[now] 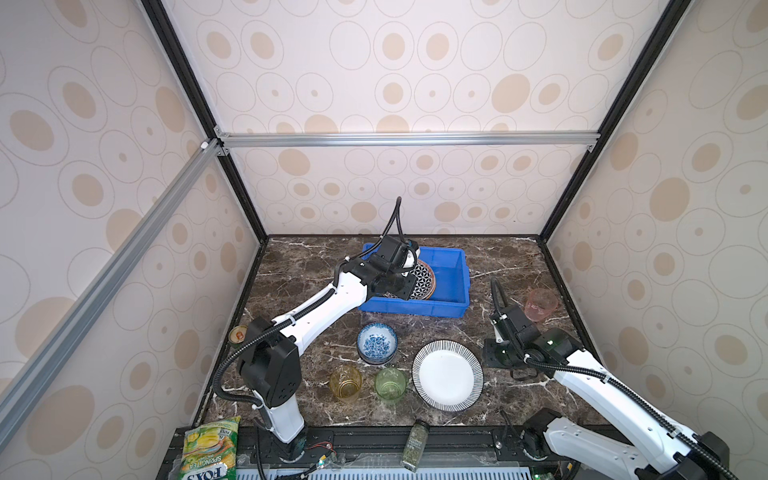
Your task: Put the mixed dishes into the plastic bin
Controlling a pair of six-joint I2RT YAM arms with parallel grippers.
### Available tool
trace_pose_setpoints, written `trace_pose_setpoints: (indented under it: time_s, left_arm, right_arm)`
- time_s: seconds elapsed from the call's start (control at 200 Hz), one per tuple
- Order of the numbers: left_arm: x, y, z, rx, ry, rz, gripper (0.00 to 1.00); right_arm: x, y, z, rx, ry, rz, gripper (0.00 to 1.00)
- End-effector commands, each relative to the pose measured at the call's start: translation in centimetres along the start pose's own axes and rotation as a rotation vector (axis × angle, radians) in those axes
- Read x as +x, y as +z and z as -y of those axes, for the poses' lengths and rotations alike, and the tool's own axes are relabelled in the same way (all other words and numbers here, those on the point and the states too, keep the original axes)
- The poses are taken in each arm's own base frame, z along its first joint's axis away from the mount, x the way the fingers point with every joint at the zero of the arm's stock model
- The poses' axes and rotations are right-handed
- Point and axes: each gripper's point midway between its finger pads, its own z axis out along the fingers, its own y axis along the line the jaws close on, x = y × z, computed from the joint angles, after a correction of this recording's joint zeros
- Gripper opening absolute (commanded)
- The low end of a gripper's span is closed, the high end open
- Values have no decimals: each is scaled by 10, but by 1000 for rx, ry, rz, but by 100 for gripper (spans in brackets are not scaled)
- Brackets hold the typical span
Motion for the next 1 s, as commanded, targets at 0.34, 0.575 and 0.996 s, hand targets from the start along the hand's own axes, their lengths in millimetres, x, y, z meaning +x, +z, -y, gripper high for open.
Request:
trace_pose_setpoints:
  time_s: [0.34,0.575,0.996]
  left_arm:
    - [36,-5,35,106,76,-105,33]
    - [56,-2,44,133,99,-169,34]
    - [77,9,71,168,170,-268,34]
  right_arm:
    - [33,17,13,10,46,-86,37]
    - [42,33,10,-14,68,-121,36]
    - [49,53,6,-38,86,-146,31]
